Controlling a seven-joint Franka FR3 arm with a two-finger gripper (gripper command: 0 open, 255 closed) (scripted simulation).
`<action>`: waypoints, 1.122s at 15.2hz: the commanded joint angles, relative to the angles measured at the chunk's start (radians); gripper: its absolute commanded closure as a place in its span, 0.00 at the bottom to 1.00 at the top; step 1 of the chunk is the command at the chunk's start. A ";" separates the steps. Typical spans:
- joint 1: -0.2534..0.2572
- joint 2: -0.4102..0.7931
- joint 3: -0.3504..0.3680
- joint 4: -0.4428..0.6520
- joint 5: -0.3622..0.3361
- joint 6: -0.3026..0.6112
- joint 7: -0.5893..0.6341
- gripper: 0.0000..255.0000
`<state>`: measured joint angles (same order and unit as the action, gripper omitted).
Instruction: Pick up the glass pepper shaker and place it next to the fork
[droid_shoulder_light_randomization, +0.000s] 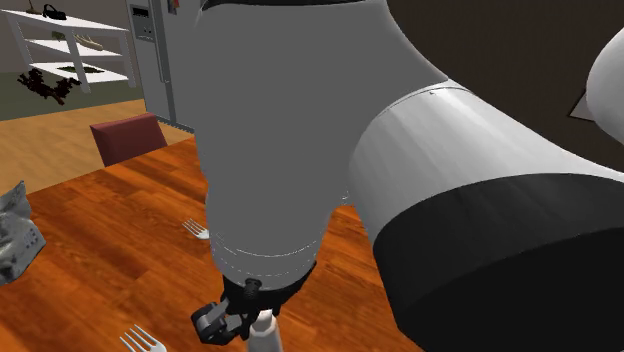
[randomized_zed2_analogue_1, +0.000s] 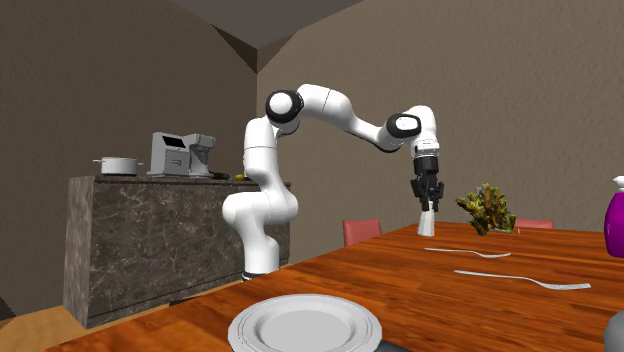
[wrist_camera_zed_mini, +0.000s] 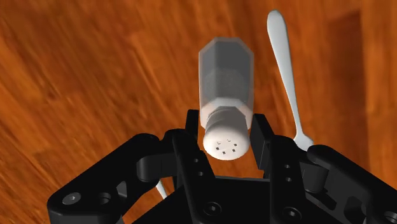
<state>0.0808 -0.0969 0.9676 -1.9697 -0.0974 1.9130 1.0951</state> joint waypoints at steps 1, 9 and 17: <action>0.001 0.016 0.008 -0.018 -0.014 0.025 0.017 1.00; 0.001 0.052 0.019 -0.078 -0.051 0.103 0.053 1.00; 0.001 0.052 0.019 -0.078 -0.051 0.103 0.054 0.00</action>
<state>0.0819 -0.0446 0.9867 -2.0481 -0.1488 2.0159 1.1486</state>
